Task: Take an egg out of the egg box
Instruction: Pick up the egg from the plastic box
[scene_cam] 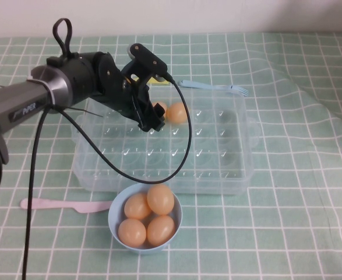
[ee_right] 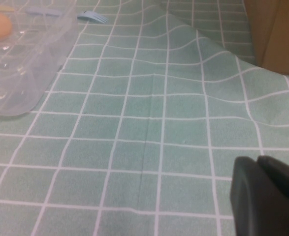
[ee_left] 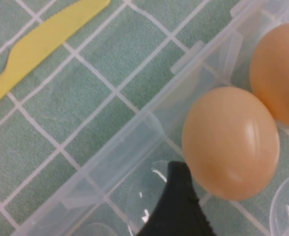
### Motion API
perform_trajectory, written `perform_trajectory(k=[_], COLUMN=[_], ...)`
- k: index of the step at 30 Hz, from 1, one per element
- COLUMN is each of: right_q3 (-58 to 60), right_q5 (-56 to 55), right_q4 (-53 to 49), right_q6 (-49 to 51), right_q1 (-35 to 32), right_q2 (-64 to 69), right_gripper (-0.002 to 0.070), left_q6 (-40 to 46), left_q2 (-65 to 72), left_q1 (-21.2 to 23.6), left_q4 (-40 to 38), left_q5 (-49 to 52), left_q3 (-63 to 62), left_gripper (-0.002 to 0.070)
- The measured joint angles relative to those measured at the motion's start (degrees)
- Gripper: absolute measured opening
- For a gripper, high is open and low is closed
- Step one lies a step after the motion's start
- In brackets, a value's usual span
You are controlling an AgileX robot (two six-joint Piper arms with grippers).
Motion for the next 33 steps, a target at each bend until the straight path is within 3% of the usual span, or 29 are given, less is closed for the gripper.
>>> perform_trajectory(k=[33], right_q3=[0.0], right_q5=[0.0], right_q4=[0.0], right_q6=[0.0], right_q1=[0.0], right_q2=[0.0], right_gripper=[-0.0017], left_q6=[0.0], left_q2=[2.5], left_q1=[0.0], left_q4=[0.1], left_q5=[-5.1], left_q3=[0.0], left_gripper=[0.0487])
